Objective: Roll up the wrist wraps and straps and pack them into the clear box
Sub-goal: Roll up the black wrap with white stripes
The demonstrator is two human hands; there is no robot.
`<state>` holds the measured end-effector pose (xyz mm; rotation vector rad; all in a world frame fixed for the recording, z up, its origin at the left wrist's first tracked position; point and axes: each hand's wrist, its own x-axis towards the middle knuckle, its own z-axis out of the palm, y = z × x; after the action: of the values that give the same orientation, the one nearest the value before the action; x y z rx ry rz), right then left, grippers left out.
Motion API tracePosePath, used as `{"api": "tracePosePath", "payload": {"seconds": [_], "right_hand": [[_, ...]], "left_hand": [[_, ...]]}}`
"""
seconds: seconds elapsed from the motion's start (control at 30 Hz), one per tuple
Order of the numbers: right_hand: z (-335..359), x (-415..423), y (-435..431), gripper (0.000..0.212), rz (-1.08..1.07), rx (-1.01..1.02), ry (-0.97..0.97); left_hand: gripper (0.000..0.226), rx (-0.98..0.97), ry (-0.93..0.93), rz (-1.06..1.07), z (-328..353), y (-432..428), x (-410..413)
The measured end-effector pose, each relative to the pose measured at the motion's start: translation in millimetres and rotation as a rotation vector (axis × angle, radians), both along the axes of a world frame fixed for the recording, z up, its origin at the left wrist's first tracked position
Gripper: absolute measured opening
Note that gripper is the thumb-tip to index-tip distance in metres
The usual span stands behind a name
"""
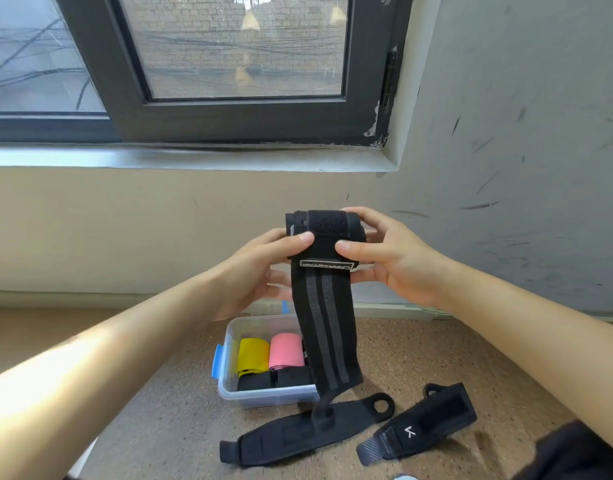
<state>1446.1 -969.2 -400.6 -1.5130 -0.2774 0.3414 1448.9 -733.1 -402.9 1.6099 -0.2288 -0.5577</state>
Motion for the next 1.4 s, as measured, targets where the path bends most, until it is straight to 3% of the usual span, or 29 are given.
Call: {"api": "tracePosePath", "payload": {"seconds": [0.4, 0.57, 0.7, 0.93, 1.07, 1.23, 1.4], "right_hand": [[-6.3, -5.8, 4.5, 0.06, -0.071, -0.33, -0.324], [-1.3, -5.6, 5.3, 0.058, 0.064, -0.094, -0.071], [1.5, -3.0, 4.4, 0.053, 0.136, -0.054, 0.07], [0.4, -2.8, 5.7, 0.046, 0.068, -0.034, 0.115], [2.8, -1.5, 3.3, 0.045, 0.036, 0.034, 0.077], [0.4, -0.8, 1.0, 0.05, 0.001, -0.004, -0.005], [-2.8, -3.9, 2.6, 0.054, -0.036, -0.098, -0.128]], "left_hand": [[0.046, -0.039, -0.025, 0.077, -0.1, -3.9, 2.6], [0.055, -0.145, -0.089, 0.084, 2.8, 0.7, 5.4], [0.063, -0.149, -0.177, 0.101, 1.1, 1.5, 5.9], [0.074, -0.136, -0.289, 0.04, -1.0, 0.6, 2.7], [0.085, -0.106, -0.179, 0.046, 2.3, -0.1, 2.6], [0.061, -0.019, -0.072, 0.028, 3.1, -0.9, 1.1], [0.044, -0.062, -0.018, 0.078, 5.6, -3.9, -0.9]]}}
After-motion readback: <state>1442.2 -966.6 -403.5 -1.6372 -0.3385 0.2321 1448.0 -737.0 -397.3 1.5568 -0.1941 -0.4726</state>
